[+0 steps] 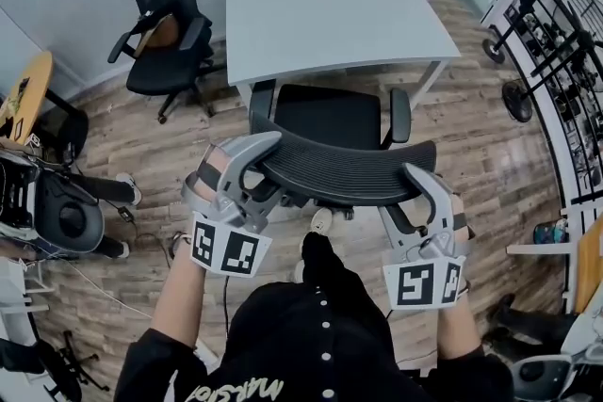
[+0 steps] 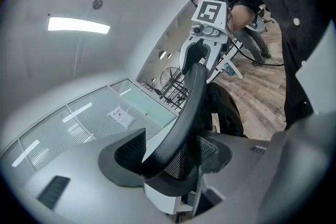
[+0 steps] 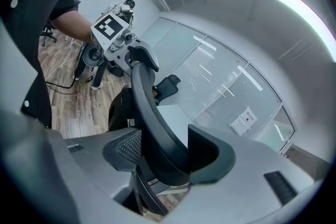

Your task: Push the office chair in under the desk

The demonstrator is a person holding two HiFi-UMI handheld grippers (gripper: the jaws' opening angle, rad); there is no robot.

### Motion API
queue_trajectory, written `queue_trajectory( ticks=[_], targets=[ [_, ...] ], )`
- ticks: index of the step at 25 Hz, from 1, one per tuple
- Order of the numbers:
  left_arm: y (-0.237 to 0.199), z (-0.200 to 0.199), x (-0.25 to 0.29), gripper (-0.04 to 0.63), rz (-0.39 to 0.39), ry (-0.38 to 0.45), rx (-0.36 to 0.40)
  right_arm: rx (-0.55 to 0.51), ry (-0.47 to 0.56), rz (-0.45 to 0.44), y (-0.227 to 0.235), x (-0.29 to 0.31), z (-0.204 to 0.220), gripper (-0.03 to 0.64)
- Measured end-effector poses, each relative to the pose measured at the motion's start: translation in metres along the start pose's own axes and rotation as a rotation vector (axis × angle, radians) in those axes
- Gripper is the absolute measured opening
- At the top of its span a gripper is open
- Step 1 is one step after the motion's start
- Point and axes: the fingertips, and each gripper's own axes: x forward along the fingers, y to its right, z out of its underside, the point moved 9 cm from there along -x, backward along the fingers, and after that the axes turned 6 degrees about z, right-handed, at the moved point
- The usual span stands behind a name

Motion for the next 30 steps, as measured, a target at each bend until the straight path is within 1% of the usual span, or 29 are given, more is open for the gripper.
queue_trajectory(
  ticks=[3,8,14,18,30],
  targets=[
    [-0.001,0.002,0.005,0.256,-0.024,0.003,-0.005,-0.006,0.004,0.001,0.003,0.006,0.001,0.258],
    [-0.007,0.003,0.014,0.258,-0.030,0.017,-0.003,0.006,0.012,-0.008,0.011,0.013,0.006,0.262],
    [-0.013,0.001,0.026,0.261,-0.040,-0.006,-0.024,0.020,0.034,0.000,0.022,0.021,0.013,0.270],
    [-0.016,-0.001,0.031,0.264,-0.048,-0.015,-0.036,-0.006,0.033,-0.018,0.028,0.025,0.013,0.273],
    [-0.019,-0.010,0.058,0.265,-0.062,-0.050,-0.038,-0.009,0.037,-0.017,0.052,0.042,0.033,0.279]
  ],
)
